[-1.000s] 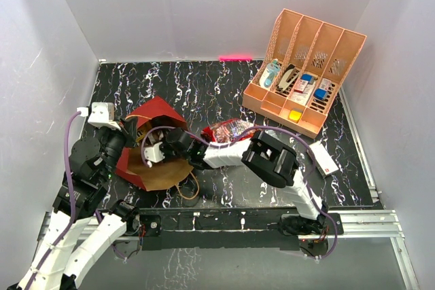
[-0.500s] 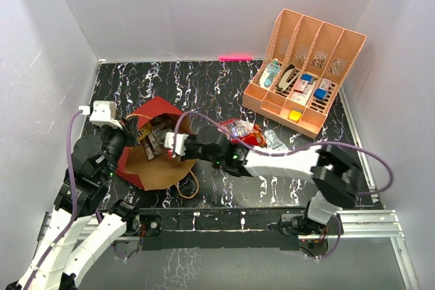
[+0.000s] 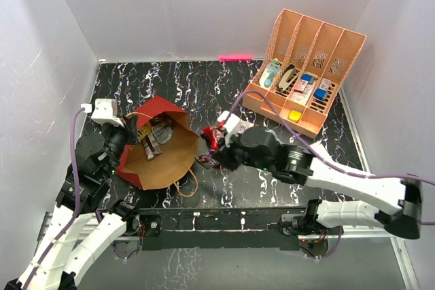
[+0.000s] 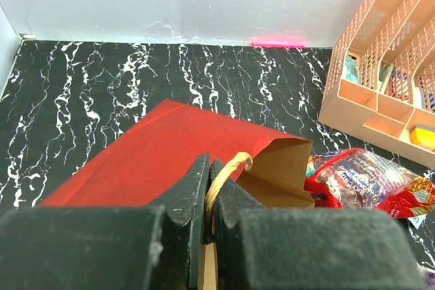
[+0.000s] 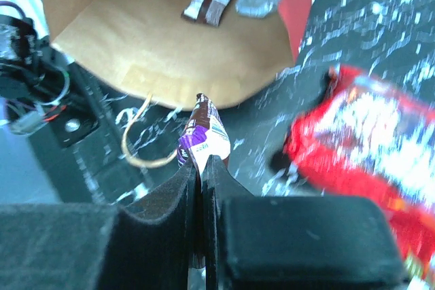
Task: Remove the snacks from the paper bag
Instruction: Place the snack at the center of the board.
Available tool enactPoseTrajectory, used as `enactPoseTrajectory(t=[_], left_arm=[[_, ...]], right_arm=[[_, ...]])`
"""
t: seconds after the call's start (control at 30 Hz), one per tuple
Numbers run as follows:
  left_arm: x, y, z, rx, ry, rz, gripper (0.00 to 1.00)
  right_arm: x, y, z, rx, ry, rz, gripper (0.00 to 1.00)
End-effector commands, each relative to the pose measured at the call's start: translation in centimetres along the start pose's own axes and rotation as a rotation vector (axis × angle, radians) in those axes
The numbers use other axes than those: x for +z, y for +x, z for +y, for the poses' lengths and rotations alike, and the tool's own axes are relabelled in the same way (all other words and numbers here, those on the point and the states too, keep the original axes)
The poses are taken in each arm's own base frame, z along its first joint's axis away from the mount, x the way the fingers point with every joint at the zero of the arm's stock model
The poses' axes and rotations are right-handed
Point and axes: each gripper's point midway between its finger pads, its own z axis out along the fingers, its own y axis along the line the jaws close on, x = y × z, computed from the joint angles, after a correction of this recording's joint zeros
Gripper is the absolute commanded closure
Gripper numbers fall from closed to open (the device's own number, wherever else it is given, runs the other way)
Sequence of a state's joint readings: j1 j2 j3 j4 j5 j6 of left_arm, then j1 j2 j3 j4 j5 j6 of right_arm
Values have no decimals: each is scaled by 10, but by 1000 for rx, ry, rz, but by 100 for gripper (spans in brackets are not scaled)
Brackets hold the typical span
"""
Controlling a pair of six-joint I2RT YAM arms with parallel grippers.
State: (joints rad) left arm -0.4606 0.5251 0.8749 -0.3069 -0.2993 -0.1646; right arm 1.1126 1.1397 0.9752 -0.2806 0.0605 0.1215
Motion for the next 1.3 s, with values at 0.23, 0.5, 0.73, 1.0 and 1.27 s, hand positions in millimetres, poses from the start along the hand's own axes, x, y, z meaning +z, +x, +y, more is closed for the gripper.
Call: enactPoseTrajectory(t=[0.23,0.5,0.73,1.0,1.27], left_arm=[[11,0,-6,16,1,19,98],[15,2,-11,15,17,36,99],[15,0,-11,14,15,36,99],[12,0,-11,4,19,39,99],[12,-5,-12,1,20,29,99]], right_arm=[[-111,85,-50,599,466,191,92],[-120,112,-108,705,896,79,92],[-107,123,-128,692,1034,27,90],[-96,118,-163,752,1078,-85,88],[-82,140,-177,910,948,-117,88]])
